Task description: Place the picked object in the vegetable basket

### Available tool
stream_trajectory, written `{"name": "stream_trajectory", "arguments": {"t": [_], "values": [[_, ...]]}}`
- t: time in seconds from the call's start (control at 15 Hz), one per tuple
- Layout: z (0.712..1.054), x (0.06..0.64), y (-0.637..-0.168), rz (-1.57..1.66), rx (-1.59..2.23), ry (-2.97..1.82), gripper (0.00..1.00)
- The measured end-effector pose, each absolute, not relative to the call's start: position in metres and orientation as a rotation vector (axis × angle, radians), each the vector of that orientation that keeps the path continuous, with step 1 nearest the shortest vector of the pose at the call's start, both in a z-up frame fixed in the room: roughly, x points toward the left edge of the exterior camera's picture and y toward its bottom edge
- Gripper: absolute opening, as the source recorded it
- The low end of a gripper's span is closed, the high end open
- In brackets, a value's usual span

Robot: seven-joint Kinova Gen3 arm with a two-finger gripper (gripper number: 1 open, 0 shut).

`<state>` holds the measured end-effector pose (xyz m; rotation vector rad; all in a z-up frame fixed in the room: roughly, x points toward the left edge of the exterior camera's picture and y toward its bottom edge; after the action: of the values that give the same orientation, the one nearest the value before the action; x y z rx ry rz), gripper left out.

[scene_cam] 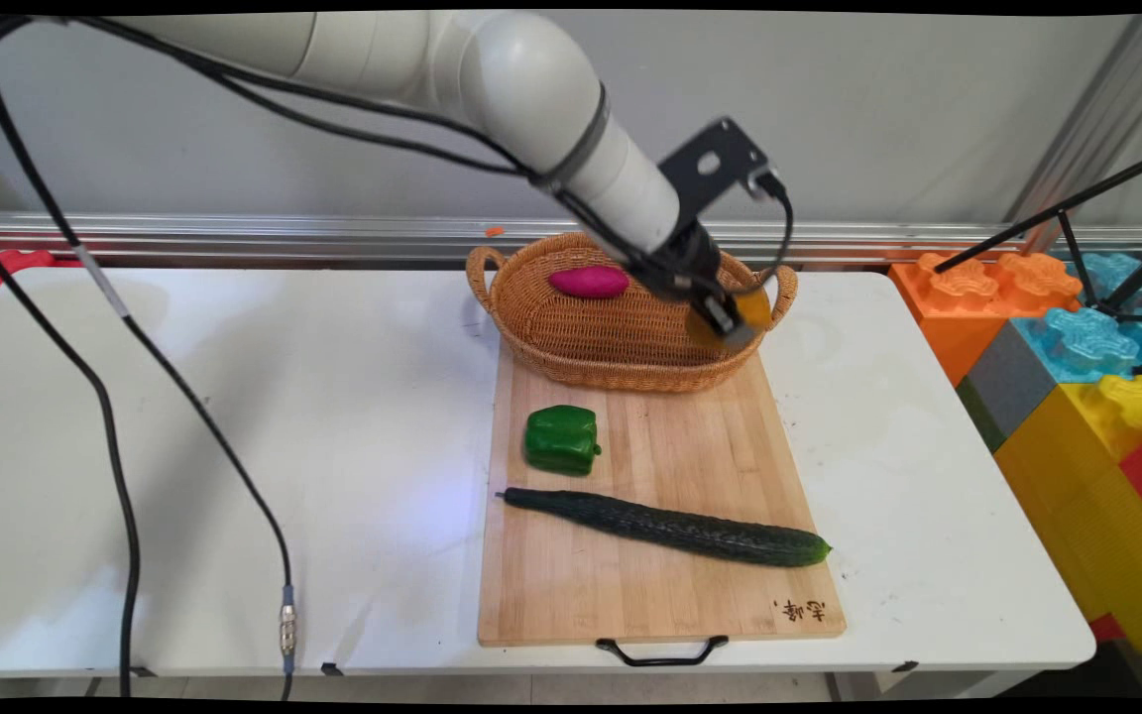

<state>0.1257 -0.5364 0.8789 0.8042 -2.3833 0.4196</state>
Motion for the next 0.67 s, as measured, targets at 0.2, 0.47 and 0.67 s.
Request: {"name": "stream_trajectory", "arguments": {"t": [0.2, 0.47, 0.67], "values": [[0.871, 0.142, -0.569, 0.499, 0.848, -2.368, 0.00], [0.840, 0.160, -0.607, 0.547, 0.896, -2.372, 0.00], [0.817, 0.169, -0.627, 0.551, 0.917, -2.376, 0.00]]}}
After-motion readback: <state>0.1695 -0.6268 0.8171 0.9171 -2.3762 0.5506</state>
